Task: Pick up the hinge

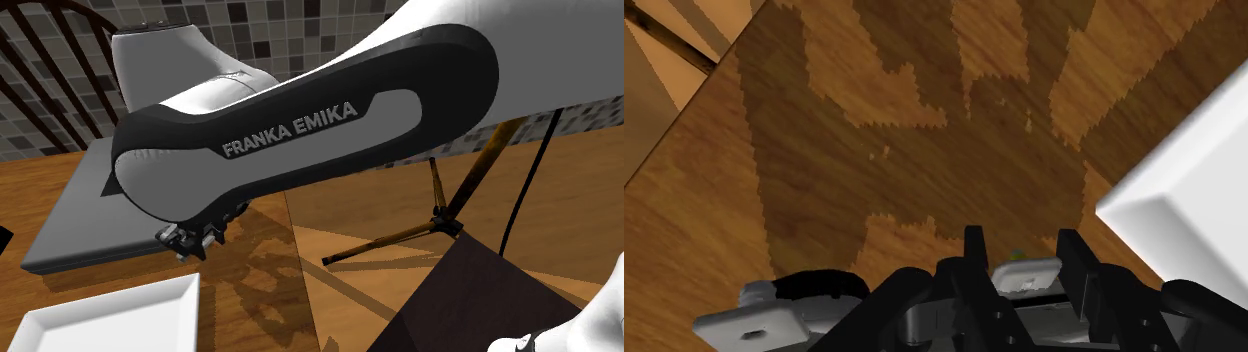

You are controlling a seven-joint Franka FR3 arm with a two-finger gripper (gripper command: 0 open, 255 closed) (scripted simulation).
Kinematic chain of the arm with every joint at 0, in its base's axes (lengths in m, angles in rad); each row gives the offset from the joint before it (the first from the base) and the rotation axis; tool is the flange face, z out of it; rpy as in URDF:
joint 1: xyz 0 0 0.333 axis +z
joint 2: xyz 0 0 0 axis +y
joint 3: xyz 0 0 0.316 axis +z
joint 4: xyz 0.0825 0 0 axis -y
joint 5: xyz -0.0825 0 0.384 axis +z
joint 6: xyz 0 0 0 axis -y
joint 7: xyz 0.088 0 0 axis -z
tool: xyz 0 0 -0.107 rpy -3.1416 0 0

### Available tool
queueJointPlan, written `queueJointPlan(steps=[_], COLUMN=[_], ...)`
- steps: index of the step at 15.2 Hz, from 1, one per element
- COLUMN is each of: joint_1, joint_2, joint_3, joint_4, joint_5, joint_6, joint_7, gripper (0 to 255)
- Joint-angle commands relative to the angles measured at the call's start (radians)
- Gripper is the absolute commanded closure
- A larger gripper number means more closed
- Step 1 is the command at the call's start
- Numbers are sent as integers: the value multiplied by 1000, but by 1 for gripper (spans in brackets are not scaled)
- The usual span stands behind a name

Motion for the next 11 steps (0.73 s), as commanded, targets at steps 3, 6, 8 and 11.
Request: queueJointPlan(steps=[3, 6, 8, 11], joint_1=[-1, -2, -2, -2], joint_2=[-16, -25, -30, -33], joint_3=[1, 2, 2, 3], joint_4=[31, 60, 80, 93], joint_5=[3, 4, 5, 5], joint_6=[-47, -84, -110, -124], joint_7=[4, 7, 9, 10], gripper=[255, 255, 255, 255])
